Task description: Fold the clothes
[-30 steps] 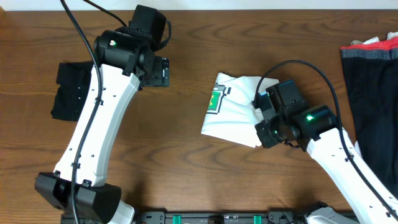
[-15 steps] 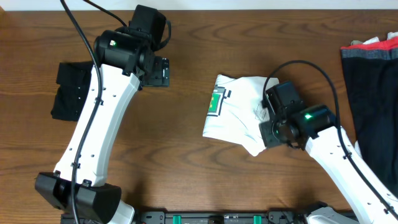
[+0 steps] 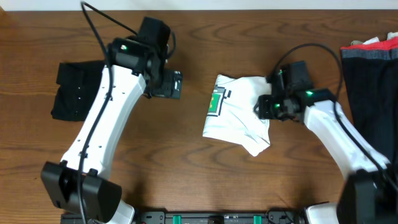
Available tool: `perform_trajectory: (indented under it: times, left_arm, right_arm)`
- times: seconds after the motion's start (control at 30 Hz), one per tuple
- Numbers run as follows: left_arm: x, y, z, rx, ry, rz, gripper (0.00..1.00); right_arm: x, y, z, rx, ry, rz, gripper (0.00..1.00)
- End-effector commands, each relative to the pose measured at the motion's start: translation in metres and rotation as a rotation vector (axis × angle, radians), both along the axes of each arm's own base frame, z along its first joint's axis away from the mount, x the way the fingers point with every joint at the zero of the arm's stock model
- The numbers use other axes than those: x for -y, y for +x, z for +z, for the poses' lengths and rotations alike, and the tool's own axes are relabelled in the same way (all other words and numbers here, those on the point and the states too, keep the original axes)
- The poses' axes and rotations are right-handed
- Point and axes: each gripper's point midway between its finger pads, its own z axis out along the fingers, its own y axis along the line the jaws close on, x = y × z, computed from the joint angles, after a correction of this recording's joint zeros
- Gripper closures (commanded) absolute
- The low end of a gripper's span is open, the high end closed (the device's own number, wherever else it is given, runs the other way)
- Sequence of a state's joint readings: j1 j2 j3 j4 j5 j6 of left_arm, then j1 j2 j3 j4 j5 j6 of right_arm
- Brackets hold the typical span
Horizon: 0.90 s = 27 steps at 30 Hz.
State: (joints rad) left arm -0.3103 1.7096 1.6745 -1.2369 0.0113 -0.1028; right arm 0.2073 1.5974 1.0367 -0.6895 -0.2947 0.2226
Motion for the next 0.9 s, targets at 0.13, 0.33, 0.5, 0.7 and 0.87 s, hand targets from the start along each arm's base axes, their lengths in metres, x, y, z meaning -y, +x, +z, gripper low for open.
perform_trajectory:
  times: [0.13, 0.33, 0.5, 0.7, 0.87]
  left_arm:
    - [0.052, -0.04, -0.046, -0.203, -0.279, -0.171, 0.0]
    - [0.08, -0.063, -0.071, -0.272, -0.38, -0.224, 0.0]
    - [0.099, -0.091, -0.093, -0.337, -0.396, -0.284, 0.0]
    - [0.113, -0.107, -0.114, -0.341, -0.38, -0.338, 0.0]
    - [0.111, -0.103, -0.13, -0.294, -0.343, -0.355, 0.02]
  right_arm:
    - [-0.03, -0.024, -0.03, -0.167, 0.133, 0.099, 0.57]
    - [-0.03, -0.021, -0.031, -0.156, 0.135, 0.101, 0.71]
    - [-0.028, -0.018, -0.035, -0.149, 0.116, 0.096, 0.7]
    - [-0.023, -0.017, -0.048, -0.166, 0.081, 0.087, 0.78]
    - [-0.026, -0.009, -0.047, -0.134, 0.091, 0.09, 0.83]
